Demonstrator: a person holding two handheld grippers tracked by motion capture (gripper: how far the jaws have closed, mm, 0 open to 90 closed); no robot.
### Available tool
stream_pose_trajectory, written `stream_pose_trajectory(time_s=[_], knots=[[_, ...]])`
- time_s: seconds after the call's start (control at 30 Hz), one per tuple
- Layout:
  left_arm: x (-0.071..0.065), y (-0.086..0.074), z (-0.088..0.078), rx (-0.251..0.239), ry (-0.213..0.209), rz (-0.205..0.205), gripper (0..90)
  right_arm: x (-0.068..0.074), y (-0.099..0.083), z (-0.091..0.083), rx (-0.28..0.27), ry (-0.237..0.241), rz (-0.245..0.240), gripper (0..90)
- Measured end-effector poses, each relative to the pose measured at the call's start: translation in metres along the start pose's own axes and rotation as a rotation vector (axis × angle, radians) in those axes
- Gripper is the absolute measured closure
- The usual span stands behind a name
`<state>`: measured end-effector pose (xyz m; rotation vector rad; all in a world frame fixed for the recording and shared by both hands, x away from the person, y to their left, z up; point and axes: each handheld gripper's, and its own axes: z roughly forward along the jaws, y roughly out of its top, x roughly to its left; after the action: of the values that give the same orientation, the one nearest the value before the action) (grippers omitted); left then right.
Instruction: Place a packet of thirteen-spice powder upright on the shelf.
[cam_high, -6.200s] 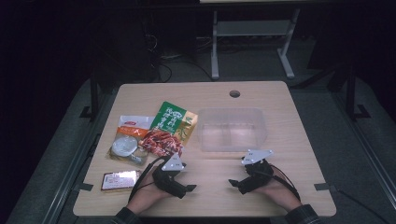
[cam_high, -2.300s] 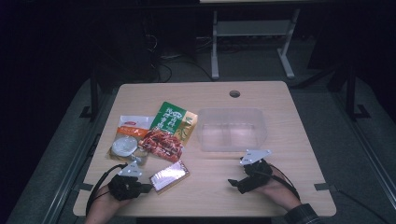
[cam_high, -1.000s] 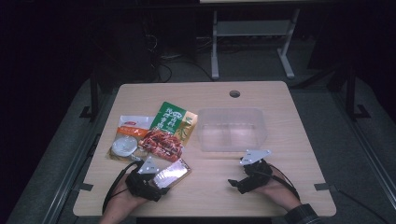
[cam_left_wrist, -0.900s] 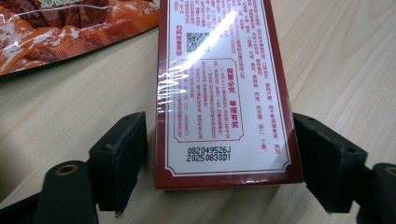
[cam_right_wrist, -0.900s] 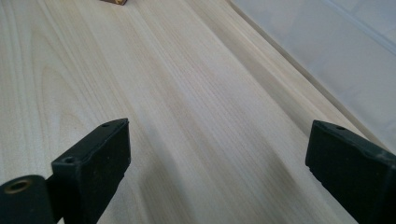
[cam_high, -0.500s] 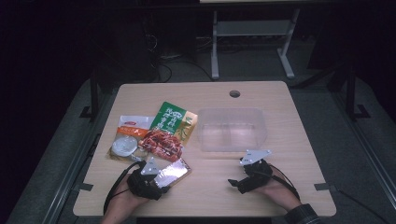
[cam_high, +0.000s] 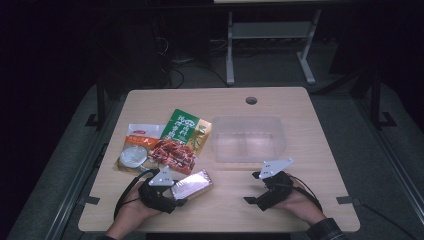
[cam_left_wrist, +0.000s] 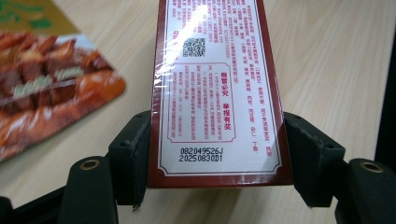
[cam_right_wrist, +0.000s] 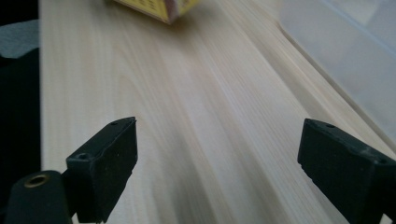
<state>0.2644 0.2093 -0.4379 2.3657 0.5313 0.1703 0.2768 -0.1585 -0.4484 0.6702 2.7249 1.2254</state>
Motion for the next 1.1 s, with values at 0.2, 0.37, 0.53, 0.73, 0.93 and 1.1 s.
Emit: stream_pose_trajectory(time_s=[0.2,0.37,0.53,0.73,0.93,1.1], knots=[[-0.003,0.015,0.007,-0.044,-0.055,0.055,31.7,0.001,0.003,-0.007,-0.045,0.095,-0.045,11.9],[-0.006,0.026,0.013,-0.064,-0.101,0.106,31.6,0.0,0.005,-0.012,-0.084,0.16,-0.081,12.0],[-0.012,0.038,0.021,-0.093,-0.151,0.14,31.6,0.001,0.01,-0.014,-0.112,0.19,-0.105,12.0],[-0.022,0.051,0.033,-0.11,-0.201,0.202,31.6,0.002,0.014,-0.016,-0.158,0.233,-0.116,12.2],[-0.029,0.057,0.036,-0.133,-0.242,0.238,31.7,0.002,0.015,-0.015,-0.163,0.246,-0.127,13.0],[-0.034,0.061,0.035,-0.147,-0.255,0.263,31.7,0.004,0.015,-0.012,-0.146,0.28,-0.149,18.6]])
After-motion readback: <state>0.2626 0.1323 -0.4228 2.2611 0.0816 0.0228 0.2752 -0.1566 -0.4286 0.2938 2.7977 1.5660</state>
